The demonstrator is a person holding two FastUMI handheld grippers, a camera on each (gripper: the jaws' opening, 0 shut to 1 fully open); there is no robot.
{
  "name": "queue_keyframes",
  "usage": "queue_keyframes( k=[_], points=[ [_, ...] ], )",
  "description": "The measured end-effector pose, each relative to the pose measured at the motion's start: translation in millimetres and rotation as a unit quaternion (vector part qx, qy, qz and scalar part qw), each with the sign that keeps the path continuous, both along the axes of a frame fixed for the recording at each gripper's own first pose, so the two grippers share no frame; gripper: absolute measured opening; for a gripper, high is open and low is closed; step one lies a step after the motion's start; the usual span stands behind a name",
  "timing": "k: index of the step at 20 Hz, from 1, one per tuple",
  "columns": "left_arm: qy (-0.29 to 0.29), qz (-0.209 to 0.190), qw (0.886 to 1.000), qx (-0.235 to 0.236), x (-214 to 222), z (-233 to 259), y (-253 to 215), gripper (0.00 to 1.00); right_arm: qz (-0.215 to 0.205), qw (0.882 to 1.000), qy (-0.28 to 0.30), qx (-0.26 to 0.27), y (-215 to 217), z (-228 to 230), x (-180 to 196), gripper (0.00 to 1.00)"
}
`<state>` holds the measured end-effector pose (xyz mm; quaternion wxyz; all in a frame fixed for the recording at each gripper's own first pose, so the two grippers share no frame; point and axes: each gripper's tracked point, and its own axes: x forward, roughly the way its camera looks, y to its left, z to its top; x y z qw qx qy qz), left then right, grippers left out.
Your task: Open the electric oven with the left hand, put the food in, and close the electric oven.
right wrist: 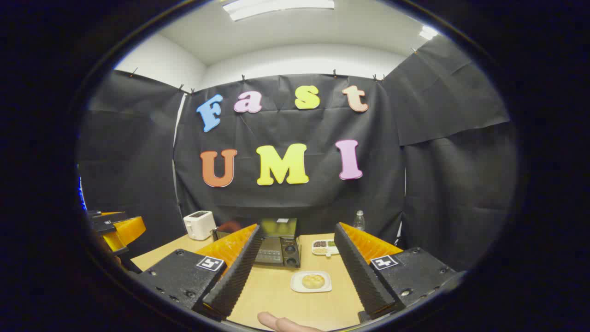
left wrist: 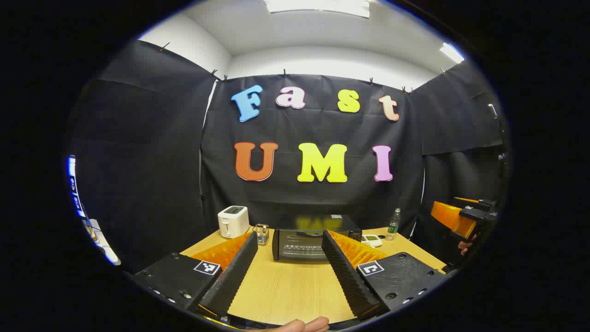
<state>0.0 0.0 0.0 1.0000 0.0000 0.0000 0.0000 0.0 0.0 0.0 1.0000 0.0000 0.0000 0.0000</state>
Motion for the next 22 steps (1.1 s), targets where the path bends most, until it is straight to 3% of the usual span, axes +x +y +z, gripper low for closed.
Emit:
queue_keyframes(
  k=[16, 22],
  points=[
    [-0.004, -0.016, 1.0, 0.003, 4, -1, -15, 0.92, 0.012, 1.0, -0.022, -0.003, -5, -2, -13, 0.97],
    [0.005, -0.023, 1.0, 0.005, 39, -5, -18, 0.92, 0.019, 0.999, -0.028, -0.003, -9, -14, -9, 0.97]
  ],
)
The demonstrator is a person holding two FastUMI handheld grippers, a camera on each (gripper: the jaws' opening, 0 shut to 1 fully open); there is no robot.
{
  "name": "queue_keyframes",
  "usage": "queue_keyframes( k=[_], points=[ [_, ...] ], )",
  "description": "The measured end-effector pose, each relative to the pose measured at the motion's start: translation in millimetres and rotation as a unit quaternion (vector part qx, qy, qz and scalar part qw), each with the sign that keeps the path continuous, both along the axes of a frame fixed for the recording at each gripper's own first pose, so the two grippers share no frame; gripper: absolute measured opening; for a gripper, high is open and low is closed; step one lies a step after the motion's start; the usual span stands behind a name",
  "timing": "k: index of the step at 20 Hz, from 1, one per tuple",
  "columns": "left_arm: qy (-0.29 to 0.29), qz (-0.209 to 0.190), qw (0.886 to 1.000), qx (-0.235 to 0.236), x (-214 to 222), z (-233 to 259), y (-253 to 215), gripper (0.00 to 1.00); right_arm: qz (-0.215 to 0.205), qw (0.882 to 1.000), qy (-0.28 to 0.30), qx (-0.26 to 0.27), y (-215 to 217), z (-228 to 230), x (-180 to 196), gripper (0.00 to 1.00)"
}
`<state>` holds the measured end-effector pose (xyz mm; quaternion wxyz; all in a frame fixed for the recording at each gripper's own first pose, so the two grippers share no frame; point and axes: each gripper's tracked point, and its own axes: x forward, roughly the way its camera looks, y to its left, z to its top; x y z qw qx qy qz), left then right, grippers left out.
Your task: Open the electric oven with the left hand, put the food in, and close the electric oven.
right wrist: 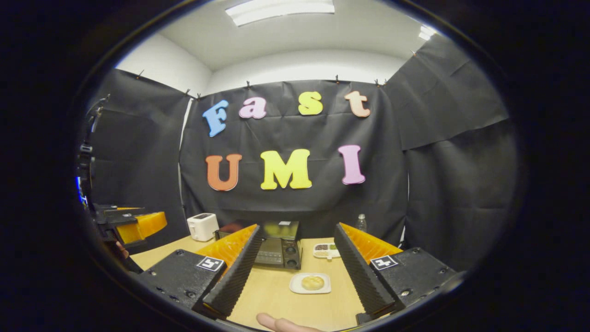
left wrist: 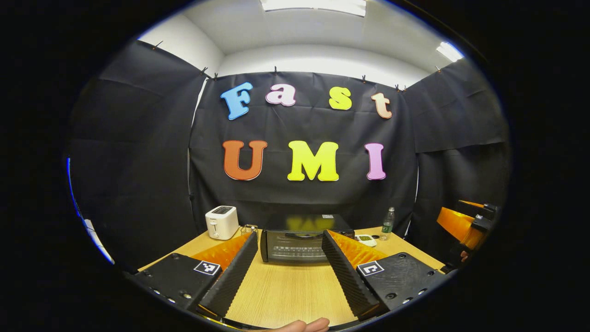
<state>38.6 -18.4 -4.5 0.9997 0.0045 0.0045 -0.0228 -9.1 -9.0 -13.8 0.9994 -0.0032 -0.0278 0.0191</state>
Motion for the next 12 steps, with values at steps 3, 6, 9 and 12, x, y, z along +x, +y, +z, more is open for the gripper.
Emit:
queue_keyframes(
  k=[3, 6, 9, 12],
  points=[
    [0.004, -0.008, 1.0, 0.007, 38, -3, -1, 0.92, -0.008, 1.0, -0.001, 0.006, -14, -5, 5, 0.97],
    [0.02, -0.015, 1.0, 0.006, 87, -17, -1, 0.92, -0.021, 1.0, -0.01, 0.01, -28, -6, 8, 0.97],
    [0.052, -0.045, 0.997, -0.019, 140, -43, -18, 0.92, -0.026, 0.999, -0.019, 0.011, -39, -9, 11, 0.97],
    [0.084, -0.061, 0.995, -0.009, 191, -71, -31, 0.93, -0.029, 0.999, -0.019, 0.008, -51, -19, 18, 0.97]
  ],
)
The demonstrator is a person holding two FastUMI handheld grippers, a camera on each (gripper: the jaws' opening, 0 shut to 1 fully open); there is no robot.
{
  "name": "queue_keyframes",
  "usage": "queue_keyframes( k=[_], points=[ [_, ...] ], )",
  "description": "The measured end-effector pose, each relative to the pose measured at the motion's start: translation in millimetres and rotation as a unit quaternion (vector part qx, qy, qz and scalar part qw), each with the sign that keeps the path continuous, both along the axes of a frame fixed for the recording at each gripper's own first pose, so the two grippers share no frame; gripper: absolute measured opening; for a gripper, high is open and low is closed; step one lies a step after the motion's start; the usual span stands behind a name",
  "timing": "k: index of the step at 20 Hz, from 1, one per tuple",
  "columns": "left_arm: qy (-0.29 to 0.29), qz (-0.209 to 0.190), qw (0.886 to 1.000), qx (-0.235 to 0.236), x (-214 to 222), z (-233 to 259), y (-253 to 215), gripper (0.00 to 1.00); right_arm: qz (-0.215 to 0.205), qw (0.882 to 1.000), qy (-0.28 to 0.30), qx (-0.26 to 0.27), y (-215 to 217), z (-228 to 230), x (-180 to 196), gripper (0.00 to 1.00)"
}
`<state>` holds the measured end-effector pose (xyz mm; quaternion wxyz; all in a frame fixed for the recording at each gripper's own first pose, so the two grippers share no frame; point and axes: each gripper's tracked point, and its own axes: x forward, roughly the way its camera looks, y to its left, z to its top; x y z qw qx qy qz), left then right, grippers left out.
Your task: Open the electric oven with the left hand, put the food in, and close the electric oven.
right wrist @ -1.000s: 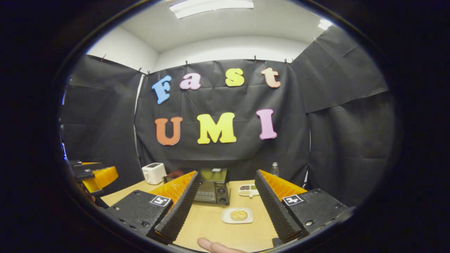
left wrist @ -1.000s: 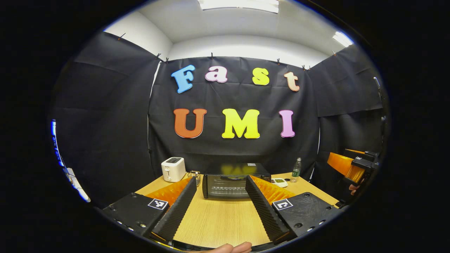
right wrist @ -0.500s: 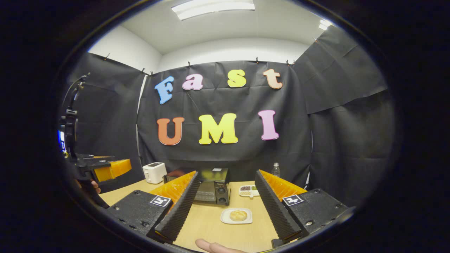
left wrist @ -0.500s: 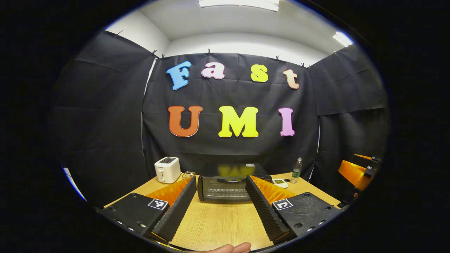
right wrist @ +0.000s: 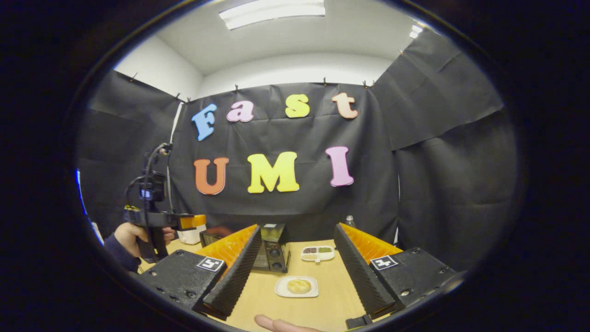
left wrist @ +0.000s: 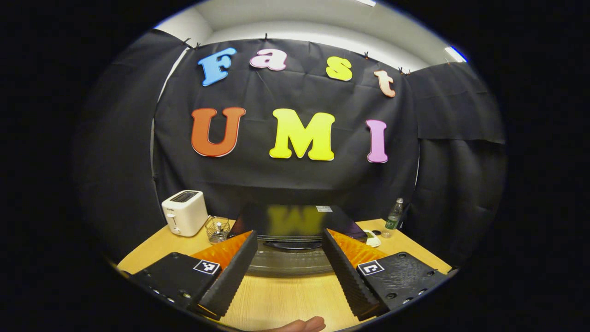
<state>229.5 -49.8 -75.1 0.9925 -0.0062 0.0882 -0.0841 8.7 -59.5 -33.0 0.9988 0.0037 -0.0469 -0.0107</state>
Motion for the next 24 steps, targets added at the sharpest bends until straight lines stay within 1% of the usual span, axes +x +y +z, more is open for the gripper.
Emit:
queue_keyframes(
  k=[1, 2, 3, 6, 7, 8, 9, 10, 11, 12, 13, 14, 18, 19, 20, 24],
  points=[
    [0.014, 0.001, 1.0, 0.005, 17, -13, -2, 0.93, -0.002, 1.0, 0.002, -0.002, -4, -2, 3, 0.97],
    [0.032, 0.011, 0.999, 0.009, 30, -26, -1, 0.87, -0.006, 1.0, 0.005, -0.003, -9, -7, 6, 0.97],
    [0.046, 0.015, 0.999, 0.01, 44, -38, -2, 0.93, -0.009, 1.0, 0.007, -0.002, -13, -10, 9, 0.97],
    [0.079, 0.019, 0.996, 0.018, 79, -70, -4, 0.93, -0.011, 1.0, 0.015, 0.002, -24, -21, 17, 0.97],
    [0.09, 0.018, 0.995, 0.023, 87, -77, -4, 0.83, -0.01, 1.0, 0.019, 0.004, -26, -26, 20, 0.97],
    [0.093, 0.023, 0.995, 0.028, 91, -81, -3, 0.93, -0.009, 1.0, 0.022, 0.003, -28, -30, 22, 0.97],
    [0.091, 0.031, 0.995, 0.035, 87, -74, 0, 0.94, -0.01, 1.0, 0.026, 0.002, -30, -32, 23, 0.97],
    [0.091, 0.028, 0.995, 0.037, 94, -77, -5, 0.84, -0.011, 1.0, 0.027, 0.001, -32, -33, 25, 0.97],
    [0.108, 0.025, 0.993, 0.039, 90, -82, -9, 0.82, -0.011, 1.0, 0.028, 0.001, -32, -34, 25, 0.97],
    [0.121, 0.028, 0.992, 0.039, 88, -87, -8, 0.95, -0.01, 1.0, 0.029, 0.002, -31, -35, 25, 0.97],
    [0.117, 0.029, 0.992, 0.039, 87, -85, -8, 0.98, -0.008, 1.0, 0.028, 0.001, -29, -33, 23, 0.97],
    [0.129, 0.03, 0.99, 0.039, 80, -88, -8, 0.97, -0.005, 1.0, 0.025, 0.001, -27, -31, 21, 0.97],
    [0.144, 0.029, 0.988, 0.044, 57, -89, -4, 0.98, 0.004, 1.0, 0.019, -0.009, -20, -27, 11, 0.97],
    [0.147, 0.03, 0.988, 0.037, 49, -91, -3, 0.98, 0.004, 1.0, 0.019, -0.011, -19, -27, 9, 0.97],
    [0.149, 0.03, 0.988, 0.034, 40, -93, -3, 1.0, 0.003, 1.0, 0.021, -0.013, -19, -28, 6, 0.97],
    [0.149, 0.034, 0.988, 0.037, 7, -108, -1, 0.99, 0.001, 0.999, 0.031, -0.015, -21, -32, -1, 0.97]
  ],
)
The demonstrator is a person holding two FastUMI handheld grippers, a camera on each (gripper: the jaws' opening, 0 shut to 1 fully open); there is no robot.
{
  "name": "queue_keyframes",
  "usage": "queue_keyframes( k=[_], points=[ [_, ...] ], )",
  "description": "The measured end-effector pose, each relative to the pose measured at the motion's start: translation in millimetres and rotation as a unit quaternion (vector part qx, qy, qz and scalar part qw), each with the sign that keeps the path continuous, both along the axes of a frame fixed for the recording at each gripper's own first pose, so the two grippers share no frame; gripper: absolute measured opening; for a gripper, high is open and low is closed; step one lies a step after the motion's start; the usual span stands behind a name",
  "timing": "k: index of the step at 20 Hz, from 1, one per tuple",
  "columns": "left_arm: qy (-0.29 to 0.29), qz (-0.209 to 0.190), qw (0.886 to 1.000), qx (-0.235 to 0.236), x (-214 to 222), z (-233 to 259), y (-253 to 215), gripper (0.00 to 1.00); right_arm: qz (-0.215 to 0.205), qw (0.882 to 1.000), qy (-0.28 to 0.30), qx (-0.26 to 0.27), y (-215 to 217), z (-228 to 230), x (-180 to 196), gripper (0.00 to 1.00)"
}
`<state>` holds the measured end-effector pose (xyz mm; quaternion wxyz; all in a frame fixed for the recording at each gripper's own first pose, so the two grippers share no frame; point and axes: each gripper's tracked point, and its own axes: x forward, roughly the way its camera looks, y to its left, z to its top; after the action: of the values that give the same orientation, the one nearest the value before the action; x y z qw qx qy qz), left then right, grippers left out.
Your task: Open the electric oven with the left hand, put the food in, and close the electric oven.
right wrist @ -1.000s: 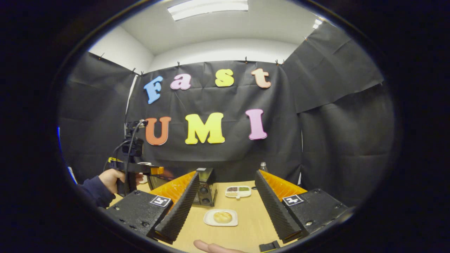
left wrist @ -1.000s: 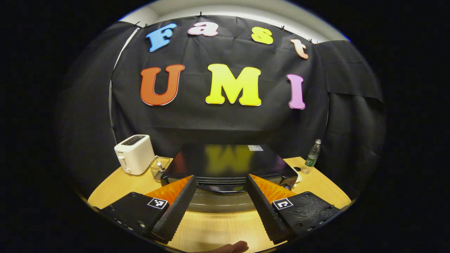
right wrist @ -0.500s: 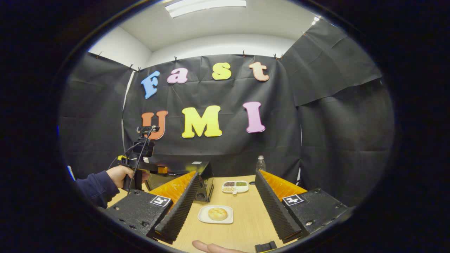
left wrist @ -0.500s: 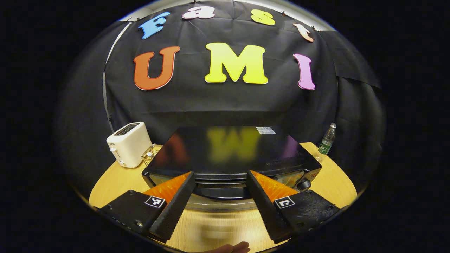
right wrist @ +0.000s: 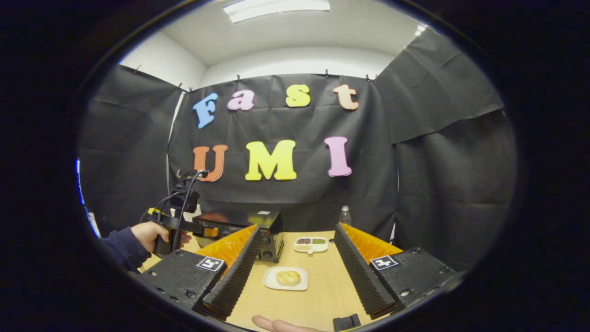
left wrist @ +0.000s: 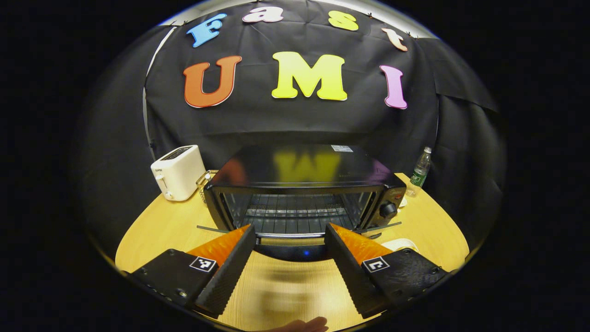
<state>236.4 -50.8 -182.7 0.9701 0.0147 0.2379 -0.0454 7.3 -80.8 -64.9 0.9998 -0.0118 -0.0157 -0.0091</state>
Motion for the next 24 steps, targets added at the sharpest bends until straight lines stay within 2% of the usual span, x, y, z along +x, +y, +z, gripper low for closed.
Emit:
queue_keyframes(
  k=[7, 8, 9, 10, 11, 12, 14, 15, 16, 19, 24],
  points=[
    [-0.017, 0.003, 1.0, -0.002, -44, -35, -1, 0.99, -0.004, 1.0, 0.015, 0.003, -3, -11, -2, 0.97],
    [-0.018, 0.005, 1.0, -0.005, -48, -42, 0, 0.89, -0.006, 1.0, 0.017, 0.001, -5, -15, -1, 0.97],
    [-0.02, 0.006, 1.0, -0.007, -52, -49, 1, 0.98, -0.007, 1.0, 0.022, 0.001, -6, -18, 2, 0.97],
    [-0.021, 0.007, 1.0, -0.01, -58, -56, 0, 0.87, -0.009, 1.0, 0.026, 0.0, -7, -23, 3, 0.97],
    [-0.021, 0.008, 1.0, -0.01, -63, -64, -1, 0.87, -0.01, 0.999, 0.032, 0.001, -8, -26, 5, 0.97],
    [-0.019, 0.008, 1.0, -0.01, -67, -74, -1, 0.98, -0.012, 0.999, 0.037, 0.002, -8, -31, 9, 0.97],
    [-0.003, 0.011, 1.0, -0.013, -75, -97, -2, 0.96, -0.01, 0.999, 0.048, 0.004, -7, -40, 14, 0.97],
    [-0.001, 0.011, 1.0, -0.013, -76, -104, -3, 0.84, -0.008, 0.999, 0.054, 0.003, -6, -45, 16, 0.98],
    [0.001, 0.012, 1.0, -0.013, -78, -111, -4, 0.95, -0.009, 0.998, 0.057, 0.004, -6, -51, 19, 0.98],
    [0.005, 0.015, 1.0, -0.023, -77, -117, -3, 0.94, -0.01, 0.998, 0.066, 0.013, -9, -66, 28, 0.97],
    [-0.026, -0.004, 0.999, -0.026, -76, -98, 1, 0.94, -0.017, 0.995, 0.091, 0.028, -13, -96, 56, 0.97]
  ],
)
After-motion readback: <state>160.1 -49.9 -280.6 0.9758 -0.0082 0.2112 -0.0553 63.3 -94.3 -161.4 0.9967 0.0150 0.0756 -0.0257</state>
